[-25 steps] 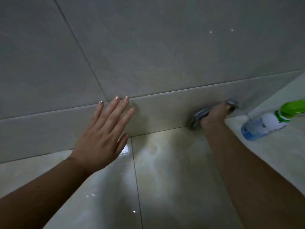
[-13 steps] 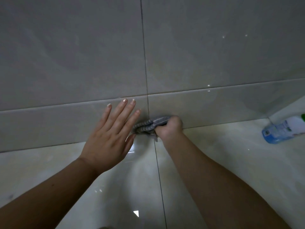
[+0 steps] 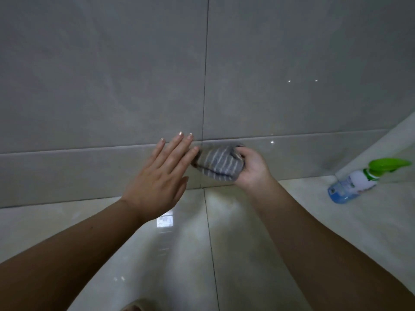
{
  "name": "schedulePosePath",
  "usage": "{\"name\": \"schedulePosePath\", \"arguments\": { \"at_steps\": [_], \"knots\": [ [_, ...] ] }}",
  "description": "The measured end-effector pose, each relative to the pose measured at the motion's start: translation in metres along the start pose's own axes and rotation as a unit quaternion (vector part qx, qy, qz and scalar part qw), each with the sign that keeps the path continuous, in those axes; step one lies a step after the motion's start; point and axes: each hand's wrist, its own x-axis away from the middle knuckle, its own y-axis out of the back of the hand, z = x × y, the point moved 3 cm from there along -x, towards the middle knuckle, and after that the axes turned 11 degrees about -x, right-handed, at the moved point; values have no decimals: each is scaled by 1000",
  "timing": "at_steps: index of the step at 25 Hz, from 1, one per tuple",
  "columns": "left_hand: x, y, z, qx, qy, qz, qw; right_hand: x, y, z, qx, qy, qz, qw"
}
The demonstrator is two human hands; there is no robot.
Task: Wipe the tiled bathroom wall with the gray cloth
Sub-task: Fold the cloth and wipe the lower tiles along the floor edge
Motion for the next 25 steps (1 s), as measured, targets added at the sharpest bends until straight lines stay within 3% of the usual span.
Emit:
{"name": "schedulePosePath", "arguments": {
  "at_steps": [3,4,5,7,9,12,15,17,20,25],
  "knots": [
    [-22,24,-20,129,85,21,988,36,19,38,11,44,35,998],
    [-31,30,-29,216,143,45,965,48,22,51,26,61,44,997],
    [-39,36,-41,322,214,84,919,58,23,62,51,71,48,995],
    [-56,41,-68,535,320,178,761,76,22,82,111,84,50,989],
    [-75,43,-95,662,356,215,624,92,21,101,172,111,47,978],
    [-106,38,-119,747,356,236,509,111,24,126,212,111,48,970],
    [-131,37,-143,804,349,257,407,120,45,145,207,59,43,976],
    [-140,33,-159,823,334,271,371,121,65,157,203,43,26,978],
    [-147,17,-172,829,341,255,363,117,97,172,176,73,-9,982],
    [-145,-5,-181,776,392,234,434,99,135,176,238,139,-4,961]
  ]
}}
